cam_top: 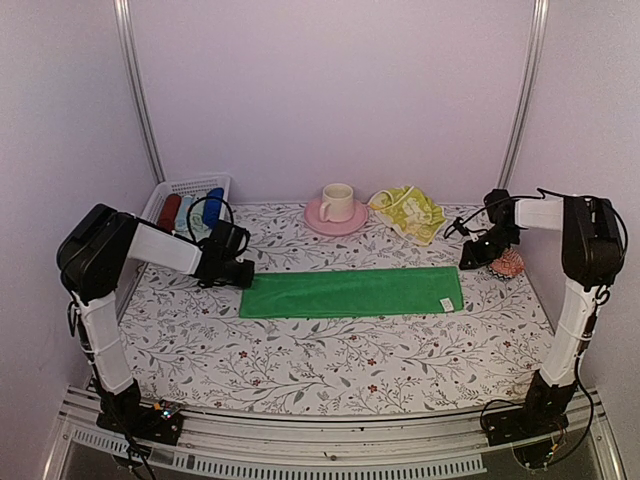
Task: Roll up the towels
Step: Smooth out the towel at the center of the board.
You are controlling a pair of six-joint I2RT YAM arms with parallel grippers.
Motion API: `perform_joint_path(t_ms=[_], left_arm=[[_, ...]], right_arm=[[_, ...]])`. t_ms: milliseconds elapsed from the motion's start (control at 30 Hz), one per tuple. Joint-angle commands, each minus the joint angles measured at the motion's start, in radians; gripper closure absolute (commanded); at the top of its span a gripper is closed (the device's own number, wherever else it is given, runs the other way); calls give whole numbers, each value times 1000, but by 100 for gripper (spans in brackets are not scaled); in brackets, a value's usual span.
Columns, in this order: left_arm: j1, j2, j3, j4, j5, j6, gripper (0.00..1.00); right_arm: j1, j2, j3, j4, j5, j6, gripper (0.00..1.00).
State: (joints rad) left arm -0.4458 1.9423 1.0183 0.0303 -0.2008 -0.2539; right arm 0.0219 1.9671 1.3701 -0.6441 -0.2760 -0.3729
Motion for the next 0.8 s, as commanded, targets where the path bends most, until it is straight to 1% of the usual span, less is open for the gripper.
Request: perform_joint_path(t_ms=[0,33,67,133,200,267,300,333,400,500,567,667,767], left_arm=[[1,7,-21,-79,-15,-3,59],[0,-8,-20,-77,-18,-5,54],[1,-17,-18,-76,-18,-5,46],[1,-37,-20,-76,-21,-6,33],[1,-67,-24,-76,-29,-3,25],[1,-105,-39,-73,-30,1,21],[0,-128,-50,-65,-26,5,20],[-1,-150,-61,-57,-18,7,20],[-7,-190,-83,-43,8,13,24],[-24,-210,-93,-48,57,22,33],[-34,-201,-89,-53,63,34,38],[-37,-166,-63,-68,67,43,45],[-37,-135,-39,-60,99,42,54]], right_arm=[[15,2,24,39,66,8,73],[18,-7,19,42,72,8,69],[20,-20,14,44,74,6,66],[21,-56,-4,44,75,-4,64],[21,-115,-37,43,55,-32,64],[22,-166,-78,28,18,-73,64],[22,-189,-102,25,-2,-106,66],[22,-208,-128,25,-15,-129,68],[28,-228,-175,25,-40,-158,70],[49,-233,-214,24,-71,-182,76],[76,-230,-223,22,-78,-198,79],[137,-228,-233,15,-91,-218,80],[184,-213,-237,12,-97,-228,80]])
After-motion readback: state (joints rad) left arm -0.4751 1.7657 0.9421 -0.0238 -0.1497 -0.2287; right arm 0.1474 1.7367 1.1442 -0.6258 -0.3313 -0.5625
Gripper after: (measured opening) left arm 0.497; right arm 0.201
